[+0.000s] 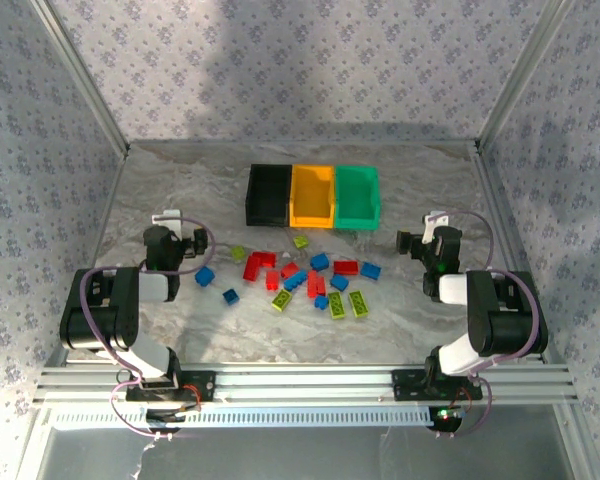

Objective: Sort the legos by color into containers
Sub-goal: Pick up the lego from the center of the table.

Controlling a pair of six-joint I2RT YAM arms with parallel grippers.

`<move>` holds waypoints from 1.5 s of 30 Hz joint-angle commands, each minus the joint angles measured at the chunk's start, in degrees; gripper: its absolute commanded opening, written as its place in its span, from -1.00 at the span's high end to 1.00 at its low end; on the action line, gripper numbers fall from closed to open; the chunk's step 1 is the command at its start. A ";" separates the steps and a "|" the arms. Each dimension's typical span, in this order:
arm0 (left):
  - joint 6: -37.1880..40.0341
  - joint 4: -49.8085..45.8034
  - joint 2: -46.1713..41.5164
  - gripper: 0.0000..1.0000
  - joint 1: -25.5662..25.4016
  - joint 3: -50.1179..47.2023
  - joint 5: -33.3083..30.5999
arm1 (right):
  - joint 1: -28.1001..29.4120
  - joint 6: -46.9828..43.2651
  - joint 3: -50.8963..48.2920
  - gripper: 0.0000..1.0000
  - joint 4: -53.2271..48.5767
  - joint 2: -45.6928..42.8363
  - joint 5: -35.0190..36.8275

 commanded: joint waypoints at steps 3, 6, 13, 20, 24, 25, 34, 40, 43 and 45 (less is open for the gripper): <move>-0.35 0.38 -0.35 -0.99 0.54 0.94 0.90 | -0.19 -0.18 0.98 -1.00 1.31 0.62 -0.01; -0.32 0.39 -0.33 -1.00 0.54 0.94 0.90 | -0.09 -0.18 0.84 -1.00 1.36 0.54 0.09; -0.39 0.34 -0.35 -0.99 0.52 0.94 0.81 | -0.10 -0.21 0.83 -1.00 1.44 0.64 0.10; -0.36 0.38 -0.36 -0.99 0.45 0.94 0.74 | 0.67 -1.02 1.08 -1.00 0.77 0.18 0.22; -0.09 -4.47 -2.77 -0.99 -0.05 2.77 -0.41 | 2.39 -1.68 0.98 -1.00 -2.75 -4.62 4.29; -0.01 -6.92 -3.92 -1.00 -0.29 3.61 -0.82 | 2.69 -1.64 1.48 -1.00 -5.44 -6.62 4.66; -6.97 -31.31 -20.04 -0.99 -1.74 7.17 -3.00 | 3.34 6.29 3.48 -1.00 -25.03 -24.81 3.06; -20.37 -43.58 -27.59 -1.00 -1.75 8.07 6.27 | 1.78 20.45 5.58 -1.00 -31.57 -25.70 -7.34; -24.68 -46.14 -29.28 -0.99 -1.57 7.60 11.72 | 4.76 21.56 6.84 -1.00 -31.22 -22.10 -13.79; -26.82 -49.06 -30.72 -0.99 -1.69 8.25 16.30 | 9.88 19.75 7.68 -1.00 -32.35 -20.77 -10.76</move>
